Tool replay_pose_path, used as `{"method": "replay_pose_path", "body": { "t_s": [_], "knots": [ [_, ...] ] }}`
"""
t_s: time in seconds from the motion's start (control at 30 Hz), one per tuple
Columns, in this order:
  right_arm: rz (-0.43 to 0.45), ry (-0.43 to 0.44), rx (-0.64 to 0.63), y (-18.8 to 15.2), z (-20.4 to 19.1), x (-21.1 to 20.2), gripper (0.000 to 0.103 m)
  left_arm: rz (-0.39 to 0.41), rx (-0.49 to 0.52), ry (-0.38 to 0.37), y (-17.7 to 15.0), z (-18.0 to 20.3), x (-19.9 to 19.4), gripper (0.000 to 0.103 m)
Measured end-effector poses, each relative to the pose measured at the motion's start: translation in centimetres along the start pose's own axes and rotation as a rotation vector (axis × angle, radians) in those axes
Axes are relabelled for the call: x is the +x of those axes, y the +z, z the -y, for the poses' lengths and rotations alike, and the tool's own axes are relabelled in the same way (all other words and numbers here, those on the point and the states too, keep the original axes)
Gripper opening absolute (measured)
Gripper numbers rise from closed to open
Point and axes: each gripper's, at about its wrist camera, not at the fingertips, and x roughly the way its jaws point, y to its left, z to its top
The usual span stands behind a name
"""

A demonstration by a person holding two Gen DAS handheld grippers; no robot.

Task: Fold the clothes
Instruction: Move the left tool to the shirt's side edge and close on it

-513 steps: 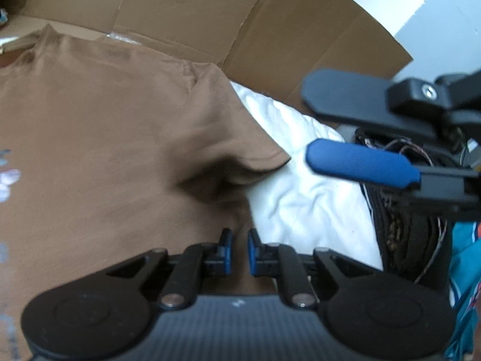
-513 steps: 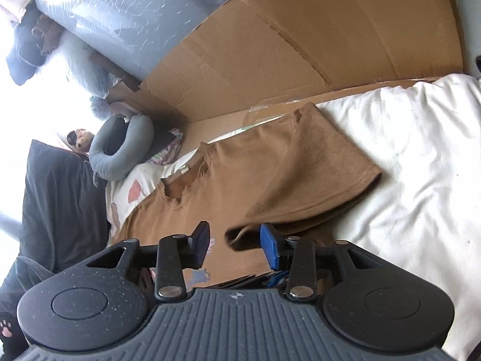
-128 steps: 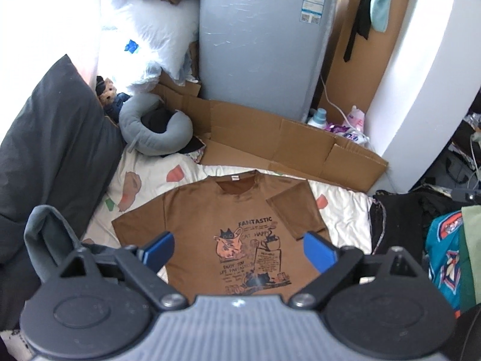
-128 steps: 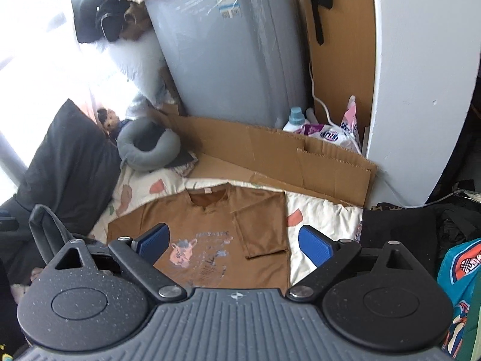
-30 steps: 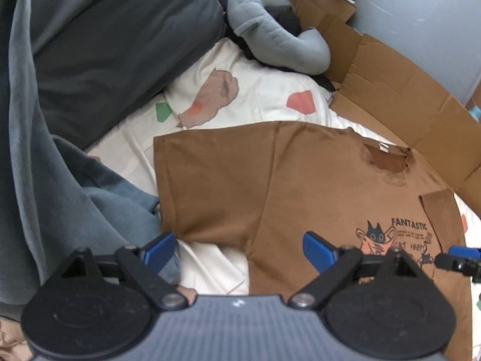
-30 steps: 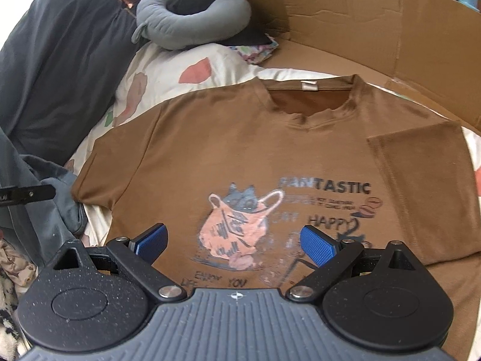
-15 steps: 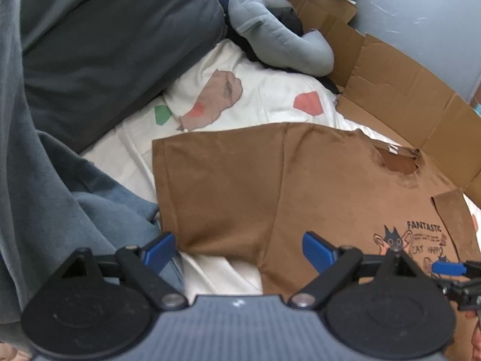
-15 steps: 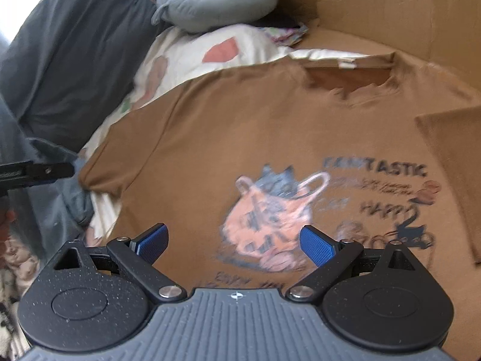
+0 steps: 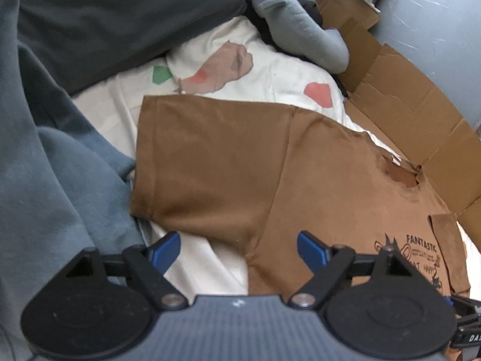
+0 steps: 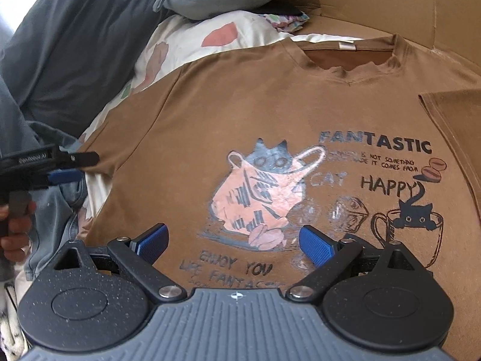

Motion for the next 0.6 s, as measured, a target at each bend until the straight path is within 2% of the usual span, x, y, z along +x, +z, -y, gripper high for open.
{"method": "replay_pose_path", "body": {
  "t_s": [0.4,0.6],
  "knots": [
    [-0.01,0.005,-0.009,-0.1,-0.1,0.5,0.096,0.044,-0.014,0.048,-1.2,-1.1,2.3,0.092],
    [-0.018,-0.003,-0.015,-0.3,0.0,0.9,0.096,0.108,-0.044,0.04,-1.1,-1.6,2.5,0.092]
  ]
}}
